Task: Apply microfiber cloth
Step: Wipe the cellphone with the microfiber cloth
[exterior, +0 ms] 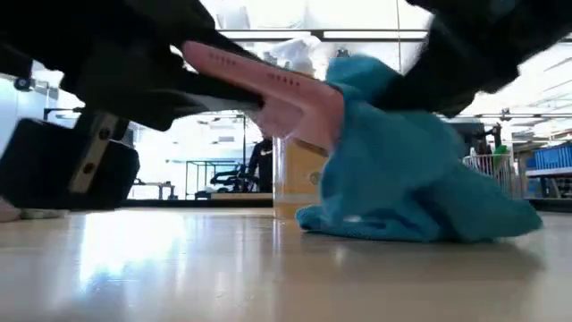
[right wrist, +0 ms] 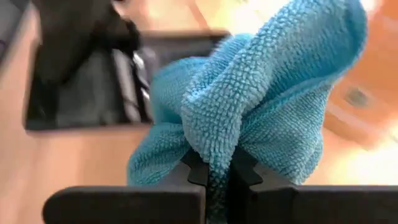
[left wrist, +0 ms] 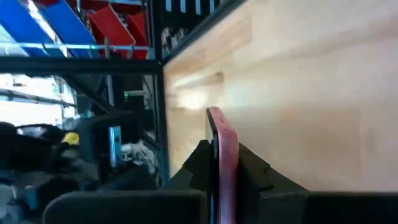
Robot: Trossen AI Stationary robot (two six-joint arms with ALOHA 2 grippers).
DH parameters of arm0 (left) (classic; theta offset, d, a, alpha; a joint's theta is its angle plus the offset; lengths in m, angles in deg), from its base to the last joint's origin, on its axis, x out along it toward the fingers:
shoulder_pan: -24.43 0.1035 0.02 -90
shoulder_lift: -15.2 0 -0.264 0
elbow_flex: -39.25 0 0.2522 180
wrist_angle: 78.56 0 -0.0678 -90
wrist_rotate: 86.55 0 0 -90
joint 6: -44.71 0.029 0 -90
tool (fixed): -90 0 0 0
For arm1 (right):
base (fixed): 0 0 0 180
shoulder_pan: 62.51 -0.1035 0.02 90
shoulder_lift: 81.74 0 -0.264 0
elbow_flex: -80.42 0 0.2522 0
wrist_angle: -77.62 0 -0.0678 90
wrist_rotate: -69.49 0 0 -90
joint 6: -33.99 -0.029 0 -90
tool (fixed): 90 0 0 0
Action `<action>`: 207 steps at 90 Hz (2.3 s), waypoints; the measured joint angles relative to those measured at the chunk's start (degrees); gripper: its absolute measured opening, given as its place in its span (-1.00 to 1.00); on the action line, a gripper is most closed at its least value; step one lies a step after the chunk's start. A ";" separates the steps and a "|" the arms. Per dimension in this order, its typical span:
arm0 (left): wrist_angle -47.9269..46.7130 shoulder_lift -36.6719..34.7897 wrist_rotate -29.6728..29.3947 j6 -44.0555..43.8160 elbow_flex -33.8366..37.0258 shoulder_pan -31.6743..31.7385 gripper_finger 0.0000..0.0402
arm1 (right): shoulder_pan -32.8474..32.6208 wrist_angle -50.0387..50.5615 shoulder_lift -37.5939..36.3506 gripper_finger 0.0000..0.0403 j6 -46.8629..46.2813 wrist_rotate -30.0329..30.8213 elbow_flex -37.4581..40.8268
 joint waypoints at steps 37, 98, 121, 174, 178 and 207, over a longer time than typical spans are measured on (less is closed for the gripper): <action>-0.83 -0.01 -1.00 0.16 0.17 -0.60 -0.96 | 0.72 -25.05 14.40 -1.00 6.37 -5.04 -2.91; 1.06 -1.05 -0.74 1.68 -0.09 -1.49 -0.96 | 6.81 14.41 7.61 -1.00 1.43 16.87 -1.81; 0.61 -0.95 -1.13 0.77 0.02 -1.49 -0.96 | 6.43 33.13 -0.48 -1.00 -7.50 17.95 -1.53; 0.39 -0.77 -1.57 0.04 0.11 -1.45 -0.96 | 6.19 14.40 -7.49 -1.00 10.34 4.38 -1.41; 0.39 -0.75 -1.57 -0.26 0.12 -1.45 -0.96 | 6.19 9.89 -6.80 -1.00 12.72 1.74 -1.40; 0.39 -0.73 -1.57 -0.69 0.17 -1.36 -0.96 | 6.62 -18.15 3.66 -1.00 21.58 -12.76 -1.84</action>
